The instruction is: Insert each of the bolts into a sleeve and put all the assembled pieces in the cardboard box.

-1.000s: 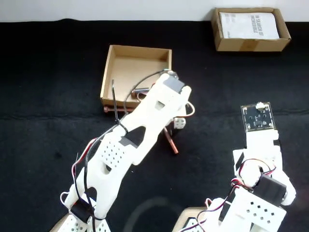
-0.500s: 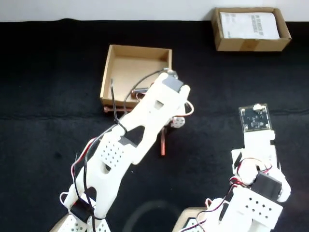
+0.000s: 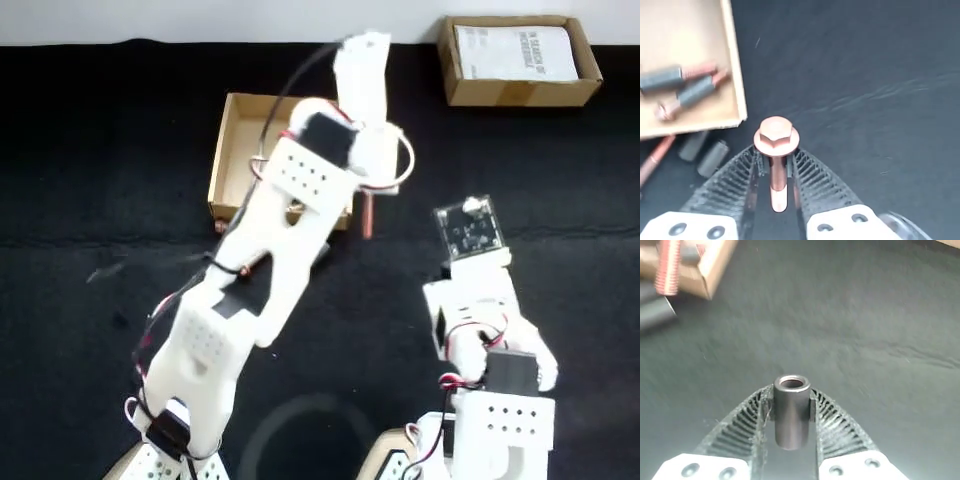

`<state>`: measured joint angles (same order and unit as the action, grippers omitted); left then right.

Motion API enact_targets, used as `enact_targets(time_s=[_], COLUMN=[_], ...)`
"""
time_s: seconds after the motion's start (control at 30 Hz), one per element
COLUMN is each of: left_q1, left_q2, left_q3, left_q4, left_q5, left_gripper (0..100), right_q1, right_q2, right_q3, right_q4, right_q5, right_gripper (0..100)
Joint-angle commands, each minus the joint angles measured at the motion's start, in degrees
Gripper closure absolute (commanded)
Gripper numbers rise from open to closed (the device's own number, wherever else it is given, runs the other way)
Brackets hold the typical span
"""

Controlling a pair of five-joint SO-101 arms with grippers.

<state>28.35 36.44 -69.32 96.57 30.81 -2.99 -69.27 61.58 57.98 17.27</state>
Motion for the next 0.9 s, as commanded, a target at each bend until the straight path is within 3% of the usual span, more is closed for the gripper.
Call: enact_targets(time_s=[0.0,0.13,0.3,0.43,0.63,0.77,0.87], left_q1=[-0.2,-0.8,-2.0,-2.0,-1.5,3.1,5.9], left_q2=[-8.5,-14.8,-24.1,-31.3,-46.5,-57.7,-62.1], left_q3=[-5.5,-6.5,-6.4,-3.8,17.7,34.2,44.4], left_q4=[3.0,4.2,4.3,4.4,4.4,3.3,-4.3], left_q5=[-5.2,-10.1,-14.9,-19.6,-20.7,-21.2,-21.1], left_gripper=[99,99,99,99,99,99,99], right_q1=[-6.3,-14.6,-24.3,-26.7,-26.8,-26.8,-26.8], right_q2=[-2.9,-10.1,-19.2,-23.8,-26.1,-26.2,-26.2], right_q3=[-1.5,-1.6,-0.6,-0.2,-0.2,0.7,1.1], right_q4=[-2.7,-2.8,-1.7,1.2,5.2,5.3,5.4], right_q5=[-13.1,-21.7,-21.7,-21.6,-21.6,-21.6,-21.6], right_gripper=[99.1,99.1,99.1,99.1,99.1,99.1,99.1])
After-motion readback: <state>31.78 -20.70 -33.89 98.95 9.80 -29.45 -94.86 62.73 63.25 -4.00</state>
